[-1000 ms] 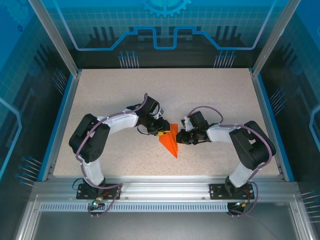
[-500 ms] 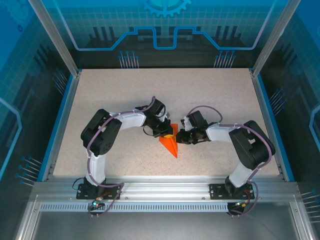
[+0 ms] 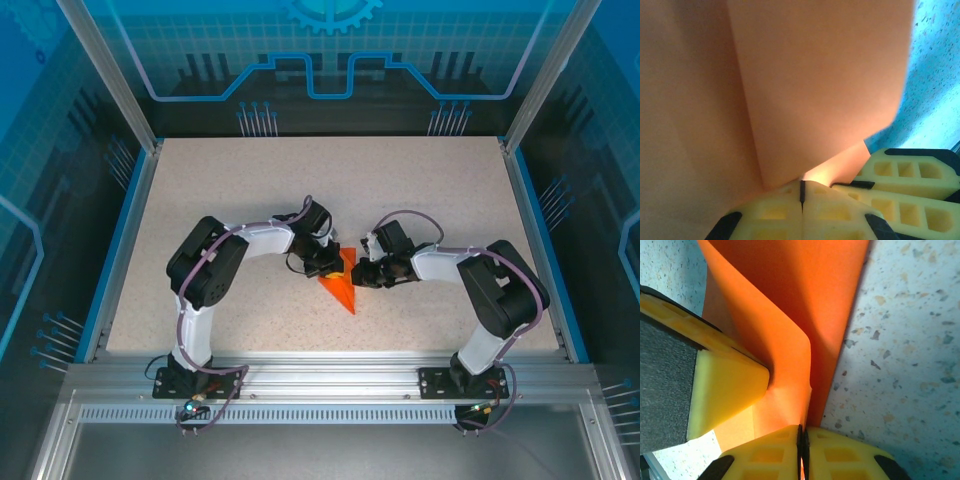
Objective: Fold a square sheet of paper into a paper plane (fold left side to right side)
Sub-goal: Fourth fold the wing at the center of the table.
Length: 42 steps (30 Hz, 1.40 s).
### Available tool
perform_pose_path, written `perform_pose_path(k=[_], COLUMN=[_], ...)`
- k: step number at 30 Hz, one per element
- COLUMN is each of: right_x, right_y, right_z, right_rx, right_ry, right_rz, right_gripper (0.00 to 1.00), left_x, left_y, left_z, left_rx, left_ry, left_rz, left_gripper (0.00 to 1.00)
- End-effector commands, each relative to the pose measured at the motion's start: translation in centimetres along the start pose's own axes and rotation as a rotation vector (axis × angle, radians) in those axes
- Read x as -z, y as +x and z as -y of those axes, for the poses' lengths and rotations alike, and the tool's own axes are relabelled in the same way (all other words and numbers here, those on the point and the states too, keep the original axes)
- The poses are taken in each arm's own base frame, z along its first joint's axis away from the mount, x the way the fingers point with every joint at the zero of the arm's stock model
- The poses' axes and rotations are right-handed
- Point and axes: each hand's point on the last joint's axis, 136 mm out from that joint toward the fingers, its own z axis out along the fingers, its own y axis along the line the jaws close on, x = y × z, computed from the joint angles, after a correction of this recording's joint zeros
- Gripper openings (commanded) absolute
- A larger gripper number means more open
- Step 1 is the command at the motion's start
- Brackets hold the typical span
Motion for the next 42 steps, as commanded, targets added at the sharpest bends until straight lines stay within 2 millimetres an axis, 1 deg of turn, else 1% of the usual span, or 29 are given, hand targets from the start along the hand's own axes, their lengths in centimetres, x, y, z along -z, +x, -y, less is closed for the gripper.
perform_pose_path(k=[1, 3, 5, 8, 11, 14, 16, 19, 21, 23, 25, 27, 35, 42], right_x=[-1.0, -0.6, 0.2, 1.9, 3.6, 4.3, 4.3, 3.7, 3.3, 2.7, 2.2, 1.6, 0.4, -0.3], right_y=[2.1, 1.7, 0.7, -0.8, -1.6, -1.1, -0.3, 1.1, 1.8, 2.7, 3.4, 4.1, 6.0, 6.8], right_z=[1.6, 1.2, 0.4, -0.7, -1.5, -2.3, -3.3, -5.0, -5.9, -6.2, -6.3, -6.0, -4.6, -3.2], right_rx=[-0.007, -0.004, 0.003, 0.016, 0.028, 0.029, 0.020, 0.000, -0.008, -0.014, -0.014, -0.019, -0.005, -0.006], right_ry=[0.079, 0.065, 0.037, 0.008, -0.006, -0.039, -0.103, -0.213, -0.267, -0.274, -0.267, -0.248, -0.151, -0.081], right_rz=[-0.072, -0.056, -0.027, 0.028, 0.067, 0.061, 0.046, 0.008, -0.022, -0.053, -0.080, -0.105, -0.167, -0.195], right_gripper=[0.13, 0.14, 0.17, 0.24, 0.30, 0.31, 0.28, 0.21, 0.19, 0.19, 0.19, 0.19, 0.19, 0.19], left_x=[-0.7, -0.9, -1.1, -1.3, -1.4, -1.4, -1.4, -1.3, -1.2, -1.2, -1.2, -1.3, -1.3, -1.3], left_y=[0.9, 1.2, 1.6, 2.0, 2.1, 2.1, 2.2, 2.2, 2.1, 2.2, 2.2, 2.2, 2.2, 2.3], left_z=[-2.7, -3.2, -3.7, -4.2, -4.5, -4.5, -4.4, -4.3, -4.2, -4.2, -4.2, -4.2, -4.3, -4.4], left_rx=[0.021, 0.031, 0.045, 0.055, 0.061, 0.063, 0.059, 0.058, 0.056, 0.056, 0.056, 0.056, 0.055, 0.056], left_ry=[-0.092, -0.095, -0.099, -0.103, -0.102, -0.099, -0.095, -0.094, -0.094, -0.095, -0.094, -0.095, -0.098, -0.102], left_rz=[-0.017, -0.021, -0.026, -0.030, -0.029, -0.028, -0.027, -0.026, -0.023, -0.025, -0.025, -0.025, -0.027, -0.029], left_gripper=[0.00, 0.00, 0.00, 0.00, 0.00, 0.00, 0.00, 0.00, 0.00, 0.00, 0.00, 0.00, 0.00, 0.00])
